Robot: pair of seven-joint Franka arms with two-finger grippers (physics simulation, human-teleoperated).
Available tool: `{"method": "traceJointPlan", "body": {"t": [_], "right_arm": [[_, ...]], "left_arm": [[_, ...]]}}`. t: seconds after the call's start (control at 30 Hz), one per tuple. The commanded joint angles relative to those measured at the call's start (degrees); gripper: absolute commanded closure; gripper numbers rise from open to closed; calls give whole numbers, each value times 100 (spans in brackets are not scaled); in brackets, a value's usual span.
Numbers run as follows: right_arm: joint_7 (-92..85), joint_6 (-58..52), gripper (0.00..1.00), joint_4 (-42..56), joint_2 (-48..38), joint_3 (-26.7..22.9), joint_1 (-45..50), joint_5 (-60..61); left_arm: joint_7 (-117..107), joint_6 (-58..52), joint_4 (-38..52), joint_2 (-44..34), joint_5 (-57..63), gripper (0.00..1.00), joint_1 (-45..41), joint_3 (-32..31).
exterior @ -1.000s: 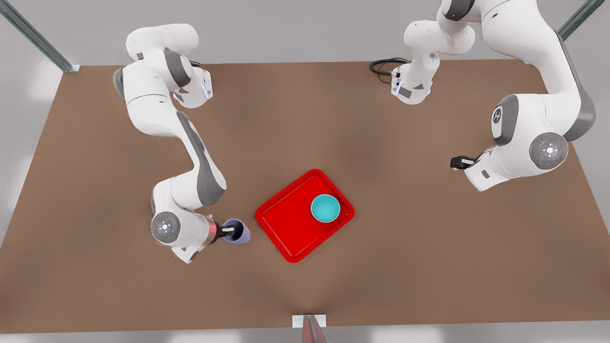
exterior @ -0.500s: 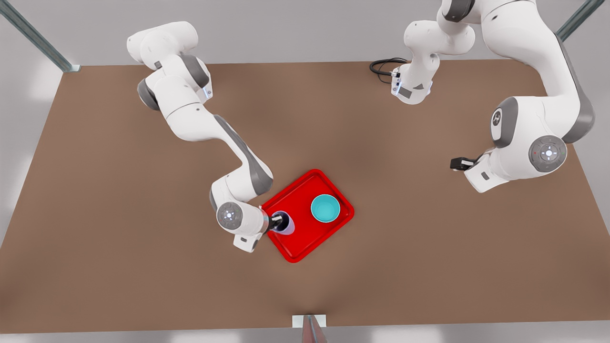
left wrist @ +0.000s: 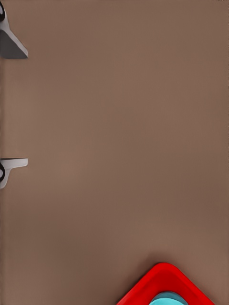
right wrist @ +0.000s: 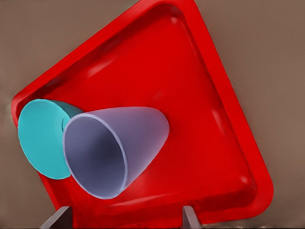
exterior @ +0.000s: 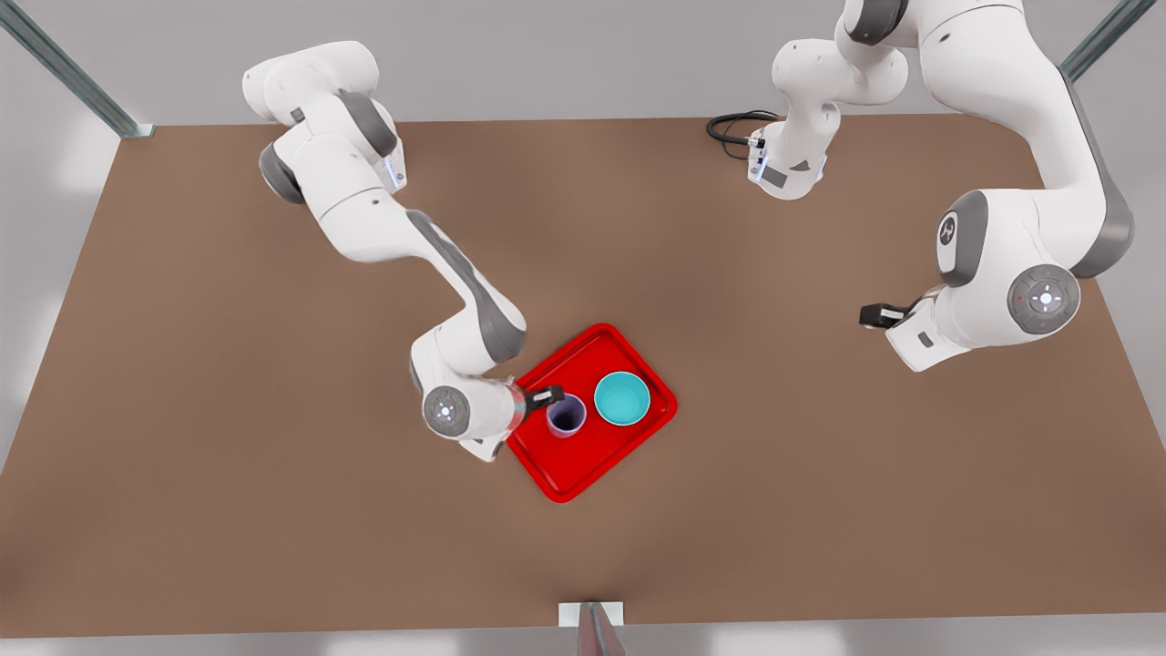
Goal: Place the bowl on the tray with the left arm and the cup on the tray with the right arm
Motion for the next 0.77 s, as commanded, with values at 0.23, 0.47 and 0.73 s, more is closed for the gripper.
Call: {"method": "traceJointPlan", "body": {"t": [0.23, 0.47, 0.73], "right_arm": [[193, -655, 0, -467, -1107, -723, -279, -860], [-563, -2392, 0, -2028, -4011, -1419, -1642, -1212], [-607, -2483, 0, -2069, -4071, -1516, -1642, -1168]], "left_arm": [[-17, 0, 4, -9, 9, 0, 0, 0], [-17, 0, 294, 43, 0, 0, -18, -96], [-18, 0, 294, 114, 9, 0, -18, -96]]}}
